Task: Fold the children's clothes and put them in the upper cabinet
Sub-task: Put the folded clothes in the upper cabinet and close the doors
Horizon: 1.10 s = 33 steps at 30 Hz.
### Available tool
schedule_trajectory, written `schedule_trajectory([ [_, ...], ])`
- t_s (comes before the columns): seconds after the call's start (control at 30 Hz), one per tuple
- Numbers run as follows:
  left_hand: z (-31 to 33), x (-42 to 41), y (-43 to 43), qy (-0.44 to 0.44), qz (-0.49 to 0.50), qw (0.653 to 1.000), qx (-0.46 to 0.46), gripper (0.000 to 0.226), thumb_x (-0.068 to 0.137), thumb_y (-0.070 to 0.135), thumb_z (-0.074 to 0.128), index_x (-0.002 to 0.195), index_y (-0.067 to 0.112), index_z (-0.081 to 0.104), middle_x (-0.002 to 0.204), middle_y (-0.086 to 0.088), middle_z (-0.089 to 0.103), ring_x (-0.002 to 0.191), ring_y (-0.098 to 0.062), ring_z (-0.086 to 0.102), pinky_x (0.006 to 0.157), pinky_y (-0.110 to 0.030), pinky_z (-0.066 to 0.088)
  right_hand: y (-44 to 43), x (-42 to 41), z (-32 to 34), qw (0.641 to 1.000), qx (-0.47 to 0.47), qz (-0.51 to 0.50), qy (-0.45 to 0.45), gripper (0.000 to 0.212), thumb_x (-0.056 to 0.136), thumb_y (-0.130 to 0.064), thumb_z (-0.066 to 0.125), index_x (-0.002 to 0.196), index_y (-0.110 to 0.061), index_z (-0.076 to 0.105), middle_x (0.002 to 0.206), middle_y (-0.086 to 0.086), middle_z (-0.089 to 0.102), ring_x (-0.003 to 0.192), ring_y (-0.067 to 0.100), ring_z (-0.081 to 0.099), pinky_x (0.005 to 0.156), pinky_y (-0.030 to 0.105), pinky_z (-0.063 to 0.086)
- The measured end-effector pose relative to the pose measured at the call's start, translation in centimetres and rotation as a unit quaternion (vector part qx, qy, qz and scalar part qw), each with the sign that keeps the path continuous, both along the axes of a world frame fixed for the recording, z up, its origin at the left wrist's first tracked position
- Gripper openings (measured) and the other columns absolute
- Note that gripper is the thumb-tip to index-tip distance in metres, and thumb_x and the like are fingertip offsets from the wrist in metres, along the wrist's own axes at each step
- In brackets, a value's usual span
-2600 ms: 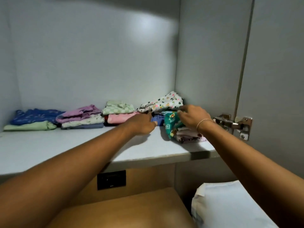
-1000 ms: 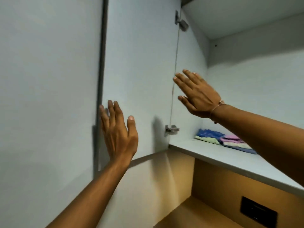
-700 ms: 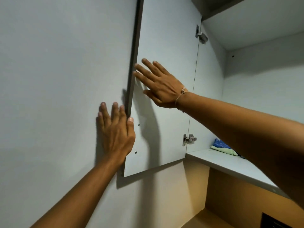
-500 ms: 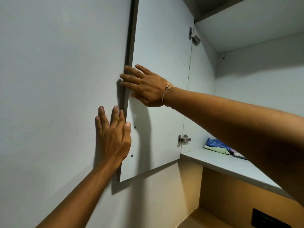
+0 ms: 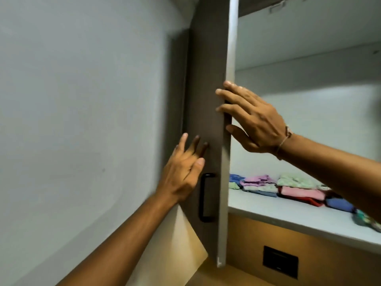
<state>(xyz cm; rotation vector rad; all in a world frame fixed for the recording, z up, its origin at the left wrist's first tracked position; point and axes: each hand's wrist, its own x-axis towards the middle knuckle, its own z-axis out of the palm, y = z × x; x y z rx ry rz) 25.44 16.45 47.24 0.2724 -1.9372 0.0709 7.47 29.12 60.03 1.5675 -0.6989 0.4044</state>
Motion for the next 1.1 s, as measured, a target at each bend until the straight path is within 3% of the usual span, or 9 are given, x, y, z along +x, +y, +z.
schedule_trajectory([
  [0.13,2.7,-8.8,-2.1,-0.077,0.023,0.997,-0.006,0.056,0.102,0.036,0.032,0.154,0.027,0.012,0.163,0.007,0.008,0.150,-0.015,-0.006,0.121,-0.046,0.013,2.9,-7.4,-1.9,0.981,-0.004,-0.160,-0.107,0.051,0.099,-0.036,0.035,0.138,-0.006,0.046,0.156,0.017,0.028,0.148,0.030,0.018,0.119,0.043,0.023],
  [0.23,3.2,-14.2,-3.9,-0.113,0.078,0.989,-0.045,0.062,0.102,0.035,0.033,0.154,0.023,0.002,0.163,0.001,-0.004,0.150,-0.022,-0.006,0.122,-0.046,0.010,2.8,-11.8,-2.7,0.939,0.032,-0.298,-0.170,0.064,0.101,-0.043,0.018,0.153,-0.008,0.012,0.161,0.016,0.004,0.150,0.028,0.000,0.122,0.043,0.008],
  [0.4,2.3,-19.5,-6.1,-0.106,0.107,0.988,-0.047,0.064,0.102,0.037,0.027,0.149,0.024,-0.015,0.158,0.002,-0.020,0.147,-0.022,-0.018,0.122,-0.046,0.001,0.9,-16.3,-2.7,0.905,0.047,-0.377,-0.190,0.066,0.100,-0.046,0.012,0.153,-0.010,-0.006,0.161,0.013,-0.011,0.149,0.026,-0.010,0.122,0.041,0.001],
  [0.9,2.0,-22.0,-8.6,-0.095,0.106,0.987,-0.075,0.066,0.101,0.042,0.026,0.152,0.024,-0.014,0.160,0.002,-0.019,0.148,-0.020,-0.019,0.119,-0.045,-0.008,-1.0,-19.2,-3.1,0.885,0.046,-0.408,-0.220,0.068,0.098,-0.050,0.010,0.153,-0.015,-0.007,0.162,0.010,-0.009,0.149,0.029,-0.006,0.122,0.045,-0.002],
  [1.1,4.2,-18.9,-7.1,-0.134,0.157,0.971,-0.117,0.061,0.099,0.038,0.035,0.154,0.020,0.015,0.163,-0.004,0.012,0.149,-0.029,0.010,0.119,-0.050,0.009,1.4,-17.1,-4.1,0.847,0.062,-0.477,-0.226,0.065,0.100,-0.049,0.018,0.153,-0.018,-0.005,0.162,0.006,-0.006,0.149,0.031,-0.008,0.120,0.049,-0.005],
])
